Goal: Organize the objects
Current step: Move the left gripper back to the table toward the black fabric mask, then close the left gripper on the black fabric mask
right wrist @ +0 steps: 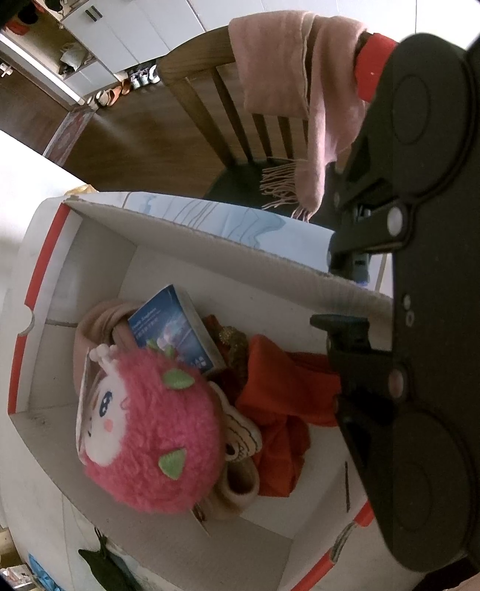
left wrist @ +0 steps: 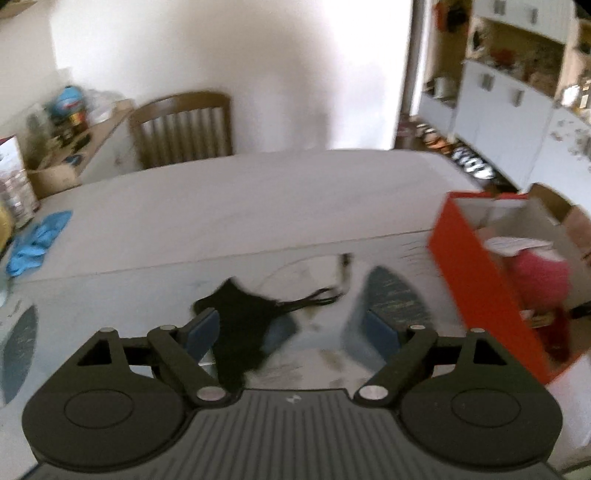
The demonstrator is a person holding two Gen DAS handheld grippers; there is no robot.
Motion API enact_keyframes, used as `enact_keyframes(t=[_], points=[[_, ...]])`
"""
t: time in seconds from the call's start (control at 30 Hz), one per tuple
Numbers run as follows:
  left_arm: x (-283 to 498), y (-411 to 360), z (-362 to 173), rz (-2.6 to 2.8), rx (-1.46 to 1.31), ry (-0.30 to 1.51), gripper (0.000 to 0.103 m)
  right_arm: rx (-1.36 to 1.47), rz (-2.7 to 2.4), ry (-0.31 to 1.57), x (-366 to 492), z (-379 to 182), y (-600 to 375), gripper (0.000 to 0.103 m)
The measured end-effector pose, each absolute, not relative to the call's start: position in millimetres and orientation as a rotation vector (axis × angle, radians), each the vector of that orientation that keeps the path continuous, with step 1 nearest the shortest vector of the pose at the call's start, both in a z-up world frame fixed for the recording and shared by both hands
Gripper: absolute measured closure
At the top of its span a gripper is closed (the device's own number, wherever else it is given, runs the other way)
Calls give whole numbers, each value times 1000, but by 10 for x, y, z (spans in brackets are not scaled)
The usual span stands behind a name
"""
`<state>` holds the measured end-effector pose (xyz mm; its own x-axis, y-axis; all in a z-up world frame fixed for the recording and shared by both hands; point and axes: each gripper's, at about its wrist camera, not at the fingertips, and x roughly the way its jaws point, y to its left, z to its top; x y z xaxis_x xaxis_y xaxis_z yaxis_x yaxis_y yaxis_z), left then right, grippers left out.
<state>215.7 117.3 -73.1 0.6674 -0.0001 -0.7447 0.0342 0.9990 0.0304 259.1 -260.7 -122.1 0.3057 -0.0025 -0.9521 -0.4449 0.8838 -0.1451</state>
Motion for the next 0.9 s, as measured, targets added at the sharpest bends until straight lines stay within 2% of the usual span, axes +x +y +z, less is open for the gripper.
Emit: enact_keyframes(t=[0.1,0.13,0.5,0.9], points=[[2241,1329,-886,6,33,864,2,-425,301,1236,2589,-1222,-2595,89],[2279,1382,-931,13,25,869,0,-429,299,1236,2587,-1223,-2593,89],[2715,1604,-1476,40,38,978,0,-435,284,1252,2590,-1245,-2563,89],[2968,1495,-1782,72,190,1025,0,-437,276,1271,2610,-1301,-2559,89]])
